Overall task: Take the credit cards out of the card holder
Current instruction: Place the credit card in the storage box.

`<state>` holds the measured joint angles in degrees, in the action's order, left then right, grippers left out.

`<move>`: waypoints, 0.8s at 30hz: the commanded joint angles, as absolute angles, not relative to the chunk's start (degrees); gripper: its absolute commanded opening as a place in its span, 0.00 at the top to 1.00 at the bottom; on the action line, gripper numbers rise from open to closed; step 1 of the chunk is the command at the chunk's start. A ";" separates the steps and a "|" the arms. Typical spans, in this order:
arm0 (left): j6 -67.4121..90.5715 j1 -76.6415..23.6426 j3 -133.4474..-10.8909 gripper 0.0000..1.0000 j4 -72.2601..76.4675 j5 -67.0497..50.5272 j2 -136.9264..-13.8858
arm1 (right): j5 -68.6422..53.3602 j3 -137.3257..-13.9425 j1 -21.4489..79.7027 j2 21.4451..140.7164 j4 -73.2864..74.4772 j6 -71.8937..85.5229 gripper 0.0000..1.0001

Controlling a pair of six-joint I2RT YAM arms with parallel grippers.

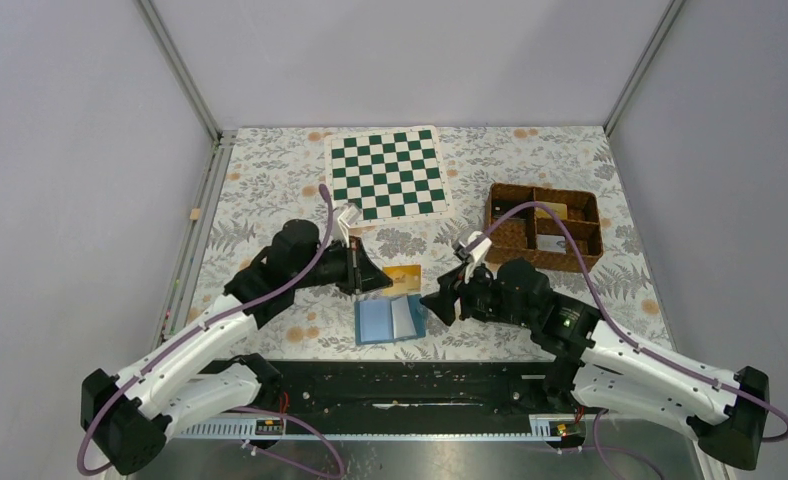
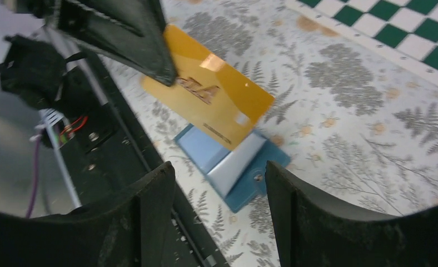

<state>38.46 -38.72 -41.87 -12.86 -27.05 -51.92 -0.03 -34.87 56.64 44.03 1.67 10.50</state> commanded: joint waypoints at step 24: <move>26.78 -38.54 -46.19 0.64 -19.46 -43.46 -55.74 | -44.14 -53.06 47.98 67.61 7.40 9.85 1.00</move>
<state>26.02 -38.35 -45.32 -21.56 -46.83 -58.22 -39.72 -52.97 48.71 67.48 12.03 5.61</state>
